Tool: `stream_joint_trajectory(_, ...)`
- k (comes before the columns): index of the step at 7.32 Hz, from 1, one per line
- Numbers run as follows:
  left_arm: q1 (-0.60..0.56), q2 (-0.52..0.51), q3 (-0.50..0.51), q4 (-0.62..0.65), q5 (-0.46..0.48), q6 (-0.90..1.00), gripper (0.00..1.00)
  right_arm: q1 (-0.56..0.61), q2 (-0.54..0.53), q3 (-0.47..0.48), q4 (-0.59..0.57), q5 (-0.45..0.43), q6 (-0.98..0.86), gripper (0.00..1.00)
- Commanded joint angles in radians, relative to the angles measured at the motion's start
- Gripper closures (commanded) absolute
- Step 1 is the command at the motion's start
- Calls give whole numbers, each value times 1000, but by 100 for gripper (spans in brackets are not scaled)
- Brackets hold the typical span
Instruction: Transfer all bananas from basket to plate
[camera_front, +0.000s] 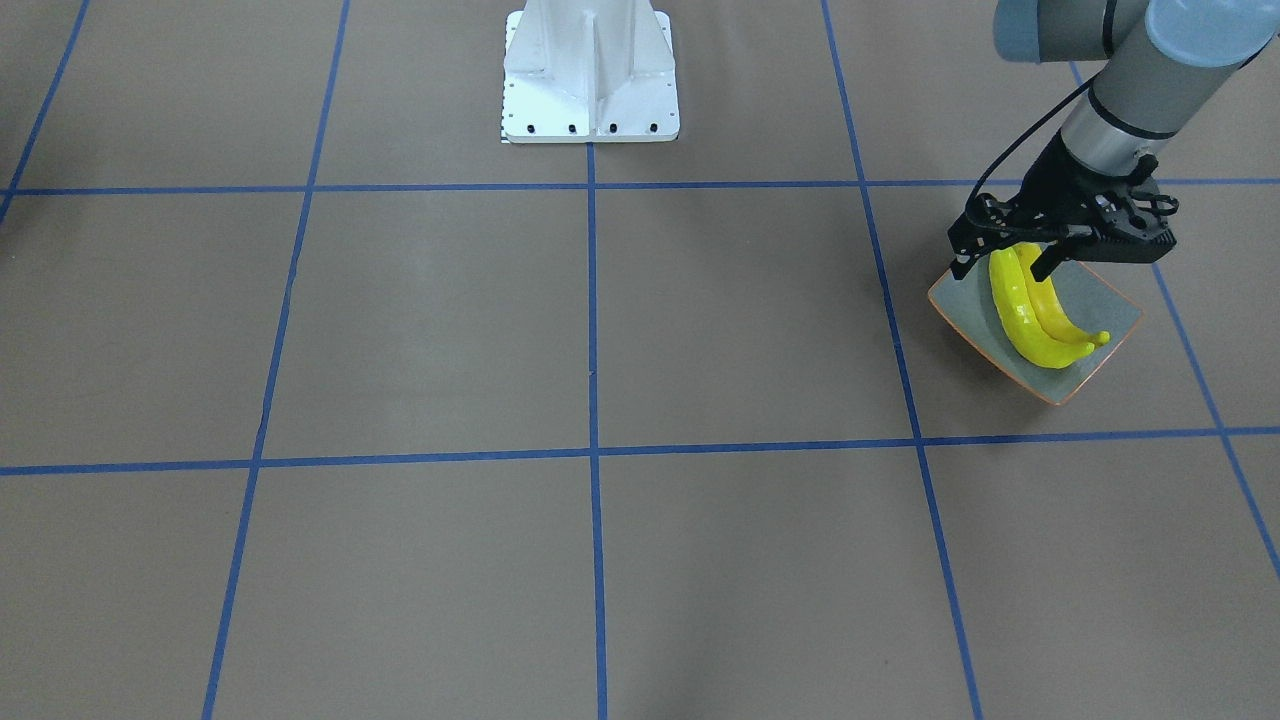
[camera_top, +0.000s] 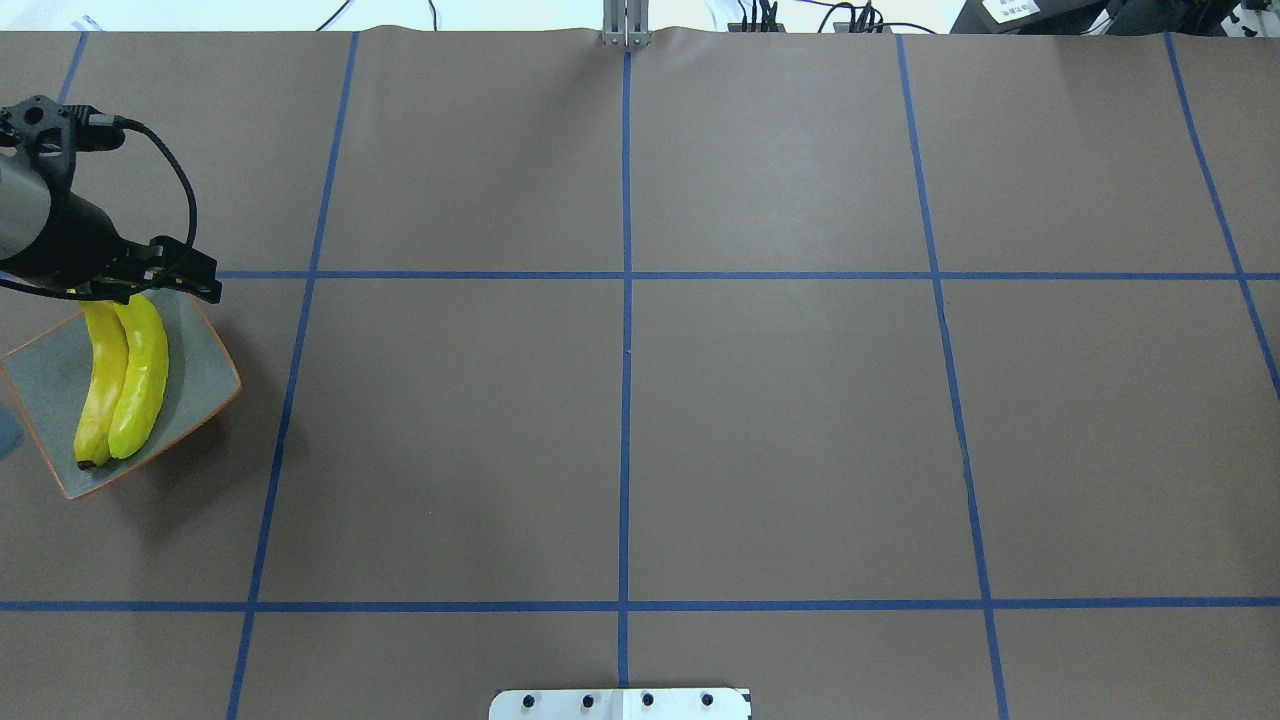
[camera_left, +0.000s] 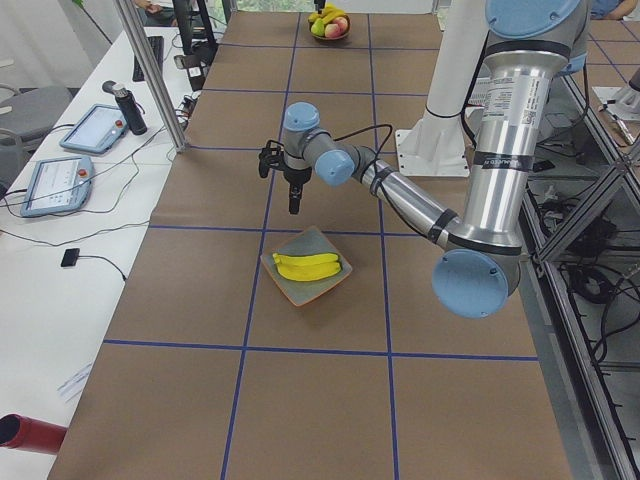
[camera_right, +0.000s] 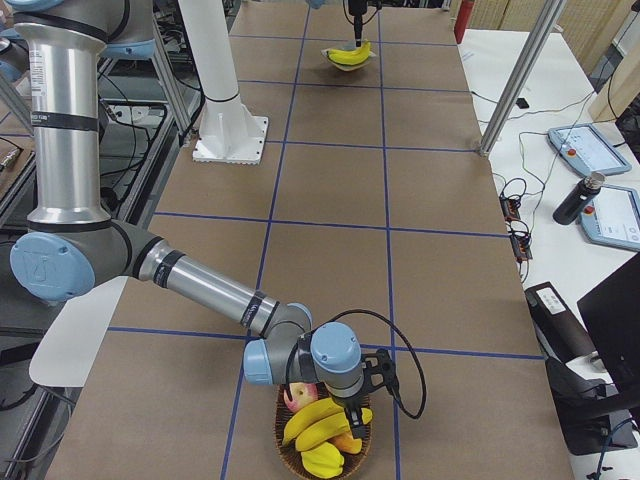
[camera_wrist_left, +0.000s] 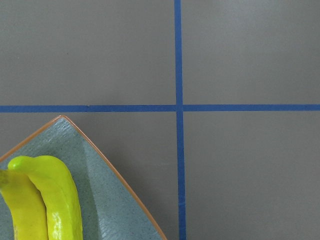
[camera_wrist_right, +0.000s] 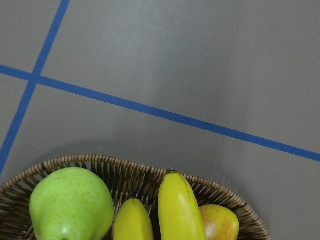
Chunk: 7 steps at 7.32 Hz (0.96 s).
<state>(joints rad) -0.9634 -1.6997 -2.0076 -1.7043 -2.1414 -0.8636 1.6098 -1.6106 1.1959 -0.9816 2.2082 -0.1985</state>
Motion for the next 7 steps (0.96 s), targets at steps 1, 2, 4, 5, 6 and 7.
stream_joint_trajectory(1, 0, -1, 0, 0, 0, 0, 0, -48, 8, -10, -5, -28, -28, 12)
stream_joint_trajectory(2, 0, -1, 0, 0, 0, 0, 0, -54, 29, -18, -32, -41, -79, 12)
stream_joint_trajectory(4, 12, -1, 0, -3, 0, -24, 0, -56, 63, -42, -78, -56, -145, 12)
stream_joint_trajectory(5, 35, -20, 1, -3, 8, -59, 0, -54, 61, -44, -77, -58, -154, 12)
stream_joint_trajectory(6, 41, -26, 1, -3, 9, -70, 0, -54, 55, -44, -77, -58, -156, 13)
stream_joint_trajectory(7, 43, -26, 1, -3, 9, -74, 0, -53, 51, -47, -77, -58, -168, 15)
